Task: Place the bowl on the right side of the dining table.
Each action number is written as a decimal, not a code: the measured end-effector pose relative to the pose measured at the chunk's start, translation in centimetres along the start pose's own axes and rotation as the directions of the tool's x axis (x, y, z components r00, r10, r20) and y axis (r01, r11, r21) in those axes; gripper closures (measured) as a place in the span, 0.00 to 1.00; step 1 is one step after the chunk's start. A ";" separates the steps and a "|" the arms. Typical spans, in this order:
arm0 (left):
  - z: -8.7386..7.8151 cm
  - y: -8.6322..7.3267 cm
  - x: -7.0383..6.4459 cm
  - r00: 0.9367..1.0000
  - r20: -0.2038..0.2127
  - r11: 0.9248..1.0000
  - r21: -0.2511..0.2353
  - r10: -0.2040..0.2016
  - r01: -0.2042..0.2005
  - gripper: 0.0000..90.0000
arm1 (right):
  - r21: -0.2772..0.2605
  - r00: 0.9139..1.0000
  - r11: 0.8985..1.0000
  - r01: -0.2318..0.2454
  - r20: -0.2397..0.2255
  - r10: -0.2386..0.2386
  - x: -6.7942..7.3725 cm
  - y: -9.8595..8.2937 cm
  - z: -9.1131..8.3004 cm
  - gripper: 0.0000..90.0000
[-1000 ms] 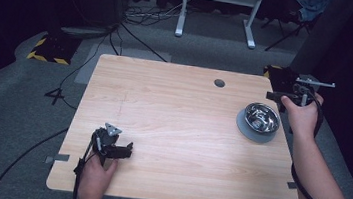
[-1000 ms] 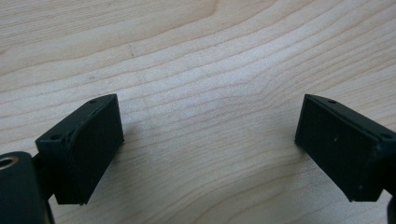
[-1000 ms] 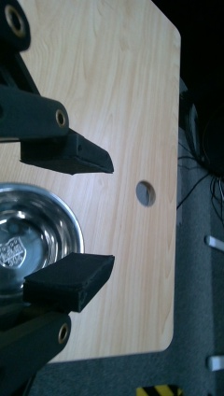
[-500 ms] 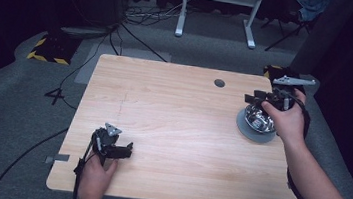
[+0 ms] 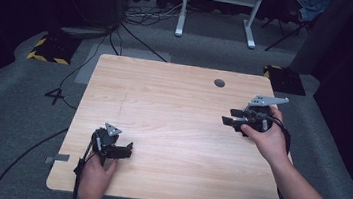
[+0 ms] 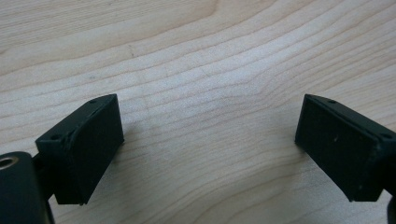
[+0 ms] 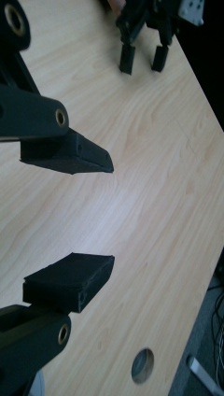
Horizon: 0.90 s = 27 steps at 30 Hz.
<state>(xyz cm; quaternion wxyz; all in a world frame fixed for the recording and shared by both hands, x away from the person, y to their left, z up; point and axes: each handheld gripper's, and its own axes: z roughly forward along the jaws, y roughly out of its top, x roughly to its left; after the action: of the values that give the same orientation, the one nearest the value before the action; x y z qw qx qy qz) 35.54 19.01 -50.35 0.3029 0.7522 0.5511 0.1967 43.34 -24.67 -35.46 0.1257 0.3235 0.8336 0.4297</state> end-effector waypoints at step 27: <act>0.0 0.0 0.0 1.000 -0.001 1.000 0.000 -0.001 0.001 0.09 | -0.053 0.991 0.993 0.102 -0.085 -0.106 5.7 -9.1 1.9 0.53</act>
<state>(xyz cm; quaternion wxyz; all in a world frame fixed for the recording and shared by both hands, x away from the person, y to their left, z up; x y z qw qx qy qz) 35.52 19.02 -50.35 0.3028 0.7518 0.5516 0.1972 36.02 -23.61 -43.45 0.1191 0.2572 0.8434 0.4564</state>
